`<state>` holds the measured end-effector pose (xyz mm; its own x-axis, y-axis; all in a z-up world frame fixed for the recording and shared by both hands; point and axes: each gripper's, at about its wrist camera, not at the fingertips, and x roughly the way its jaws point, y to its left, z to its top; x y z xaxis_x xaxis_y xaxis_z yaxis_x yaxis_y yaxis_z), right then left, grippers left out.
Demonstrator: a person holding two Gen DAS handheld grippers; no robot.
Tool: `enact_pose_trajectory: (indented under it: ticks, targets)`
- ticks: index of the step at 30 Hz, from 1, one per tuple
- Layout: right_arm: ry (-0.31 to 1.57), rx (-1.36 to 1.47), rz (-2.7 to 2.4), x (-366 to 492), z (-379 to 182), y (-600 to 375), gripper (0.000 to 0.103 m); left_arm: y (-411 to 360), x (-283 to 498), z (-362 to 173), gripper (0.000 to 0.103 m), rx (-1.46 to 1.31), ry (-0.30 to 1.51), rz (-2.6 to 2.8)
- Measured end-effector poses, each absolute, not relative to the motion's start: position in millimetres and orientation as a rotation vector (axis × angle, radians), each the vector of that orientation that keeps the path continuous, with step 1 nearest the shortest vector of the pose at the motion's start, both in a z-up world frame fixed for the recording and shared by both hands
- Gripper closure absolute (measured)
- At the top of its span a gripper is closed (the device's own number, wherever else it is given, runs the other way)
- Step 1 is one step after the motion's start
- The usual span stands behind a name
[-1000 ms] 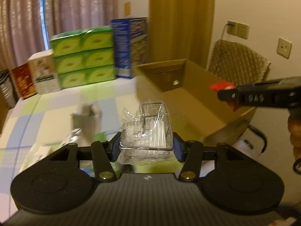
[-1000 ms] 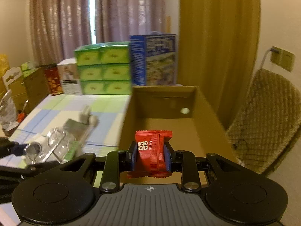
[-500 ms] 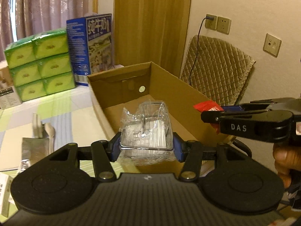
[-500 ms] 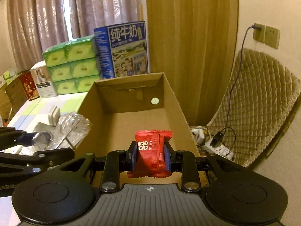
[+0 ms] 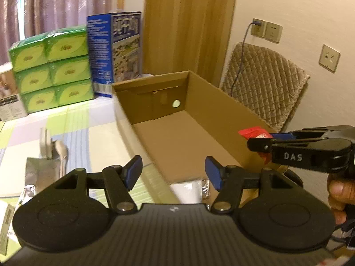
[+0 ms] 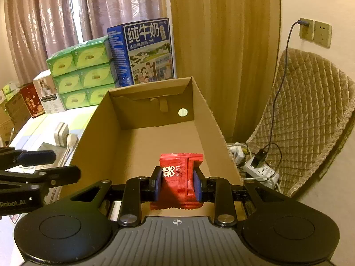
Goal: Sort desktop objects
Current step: 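Open the left gripper to drop the rack while the right gripper releases the candy into the box, then withdraw both grippers from the box back over the table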
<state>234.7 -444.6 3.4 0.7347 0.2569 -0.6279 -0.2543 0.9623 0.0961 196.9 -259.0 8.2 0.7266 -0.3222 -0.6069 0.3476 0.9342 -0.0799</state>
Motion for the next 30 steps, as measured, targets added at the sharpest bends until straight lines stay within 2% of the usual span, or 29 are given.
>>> enact_pose_trajectory:
  ticks: [2, 4, 8, 20, 30]
  targets:
    - [0.688, 0.010, 0.285, 235.1, 3.3, -442.6, 0.077, -253.3, 194.3, 7.3, 0.045, 0.040, 0.662, -0.360]
    - [0.679, 0.029, 0.297, 235.3, 3.2, -442.5, 0.072, -249.1, 191.5, 7.0, 0.045, 0.041, 0.663, -0.353]
    - [0.663, 0.037, 0.290, 231.7, 5.3, -442.4, 0.047, -242.2, 186.4, 5.2, 0.044, 0.040, 0.667, -0.341]
    - [0.633, 0.035, 0.285, 213.1, 24.0, -448.0, 0.043, -228.7, 168.0, 9.1, 0.039, 0.044, 0.678, -0.312]
    - [0.601, 0.034, 0.319, 171.7, 49.4, -437.1, 0.031, -212.7, 133.1, 29.0, 0.030, 0.066, 0.663, -0.270]
